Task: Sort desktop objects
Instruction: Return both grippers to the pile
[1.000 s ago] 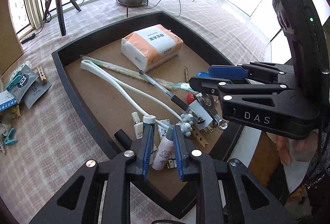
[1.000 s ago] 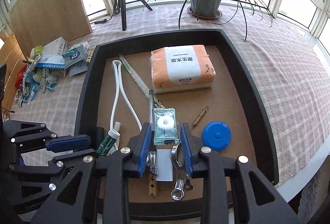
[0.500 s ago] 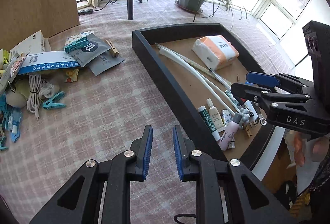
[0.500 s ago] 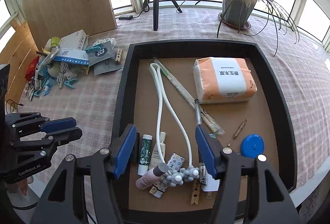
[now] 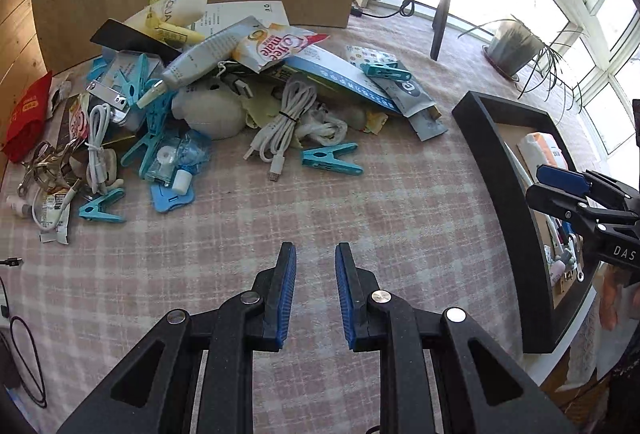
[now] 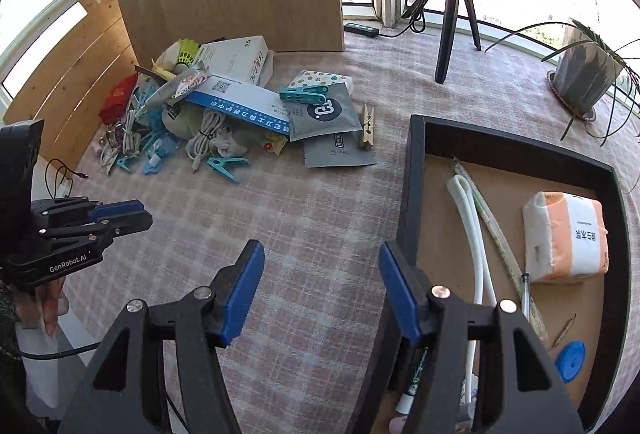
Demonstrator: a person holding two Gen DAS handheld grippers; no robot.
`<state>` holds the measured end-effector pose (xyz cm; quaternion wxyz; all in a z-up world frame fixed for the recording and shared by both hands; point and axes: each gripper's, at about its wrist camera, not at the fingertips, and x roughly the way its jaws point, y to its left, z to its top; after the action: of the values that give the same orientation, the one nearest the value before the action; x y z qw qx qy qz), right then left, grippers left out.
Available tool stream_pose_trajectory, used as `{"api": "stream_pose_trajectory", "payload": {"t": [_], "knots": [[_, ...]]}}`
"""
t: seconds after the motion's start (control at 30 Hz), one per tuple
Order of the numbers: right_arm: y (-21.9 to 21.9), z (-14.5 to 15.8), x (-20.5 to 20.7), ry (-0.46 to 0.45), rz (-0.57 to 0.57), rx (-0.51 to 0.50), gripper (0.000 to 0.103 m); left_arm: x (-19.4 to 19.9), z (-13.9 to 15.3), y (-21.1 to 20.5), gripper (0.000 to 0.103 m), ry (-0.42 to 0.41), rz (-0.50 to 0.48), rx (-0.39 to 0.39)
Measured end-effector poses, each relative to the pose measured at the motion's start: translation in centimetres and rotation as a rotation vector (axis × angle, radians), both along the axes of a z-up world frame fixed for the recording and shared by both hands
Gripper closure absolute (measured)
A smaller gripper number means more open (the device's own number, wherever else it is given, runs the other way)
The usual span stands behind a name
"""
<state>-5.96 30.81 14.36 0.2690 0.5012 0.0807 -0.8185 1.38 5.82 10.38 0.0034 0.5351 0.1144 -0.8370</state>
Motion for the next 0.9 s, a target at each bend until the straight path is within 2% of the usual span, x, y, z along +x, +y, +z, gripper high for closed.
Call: {"api": "stream_pose_trajectory", "payload": {"t": [0.2, 0.37, 0.53, 0.67, 0.9], "knots": [[-4.7, -1.2, -1.3, -0.047, 0.091, -0.021, 0.044, -0.1, -1.5, -7.6, 0.084, -0.03, 0.105, -0.003], [-8.0, -2.6, -2.7, -0.088, 0.137, -0.02, 0.044, -0.9, -2.6, -11.6, 0.084, -0.05, 0.105, -0.012], [-11.2, -4.2, -3.6, -0.11, 0.186, 0.005, 0.044, -1.6, -3.6, -14.1, 0.082, -0.062, 0.099, -0.012], [-13.3, -5.4, -4.2, -0.123, 0.211, 0.03, 0.044, -1.9, -4.2, -15.9, 0.078, -0.065, 0.118, 0.021], [-15.4, -7.0, -5.3, -0.148, 0.228, 0.048, 0.044, -1.9, -4.6, -16.6, 0.074, -0.056, 0.069, 0.038]]}}
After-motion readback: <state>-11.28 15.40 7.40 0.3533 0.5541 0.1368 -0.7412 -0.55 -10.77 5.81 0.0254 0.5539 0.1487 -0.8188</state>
